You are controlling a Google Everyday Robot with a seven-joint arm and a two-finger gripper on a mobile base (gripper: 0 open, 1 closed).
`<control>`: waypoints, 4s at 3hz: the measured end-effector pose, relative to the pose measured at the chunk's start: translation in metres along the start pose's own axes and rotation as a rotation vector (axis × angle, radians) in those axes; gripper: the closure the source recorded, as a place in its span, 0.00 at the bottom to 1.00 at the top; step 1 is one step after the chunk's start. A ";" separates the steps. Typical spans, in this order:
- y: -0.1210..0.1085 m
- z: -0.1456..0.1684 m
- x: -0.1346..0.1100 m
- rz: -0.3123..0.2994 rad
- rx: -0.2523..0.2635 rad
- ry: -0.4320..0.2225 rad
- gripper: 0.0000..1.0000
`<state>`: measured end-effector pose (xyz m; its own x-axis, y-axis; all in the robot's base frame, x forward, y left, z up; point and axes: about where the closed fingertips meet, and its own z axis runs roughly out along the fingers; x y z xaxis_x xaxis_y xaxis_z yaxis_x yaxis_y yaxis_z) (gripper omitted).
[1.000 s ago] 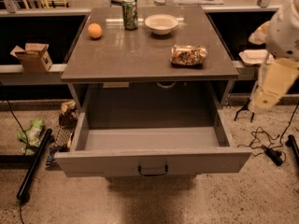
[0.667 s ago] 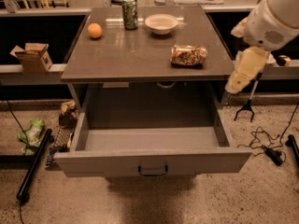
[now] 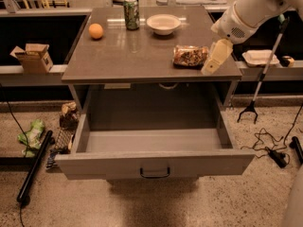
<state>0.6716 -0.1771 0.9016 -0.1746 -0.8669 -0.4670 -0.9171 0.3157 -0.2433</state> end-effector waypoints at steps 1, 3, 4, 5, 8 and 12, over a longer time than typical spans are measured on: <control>0.000 0.000 0.000 0.000 0.000 0.000 0.00; -0.037 0.022 0.001 0.032 0.019 -0.043 0.00; -0.054 0.043 0.005 0.071 0.042 -0.042 0.00; -0.064 0.058 0.017 0.137 0.082 -0.044 0.00; -0.060 0.089 0.037 0.253 0.103 -0.092 0.48; -0.019 0.040 -0.012 0.110 -0.004 -0.232 1.00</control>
Offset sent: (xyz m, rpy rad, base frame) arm 0.0511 -0.0119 -0.0039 0.0555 -0.0280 -0.0336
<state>0.7059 -0.1569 0.8781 -0.1864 -0.7156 -0.6732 -0.8986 0.4011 -0.1775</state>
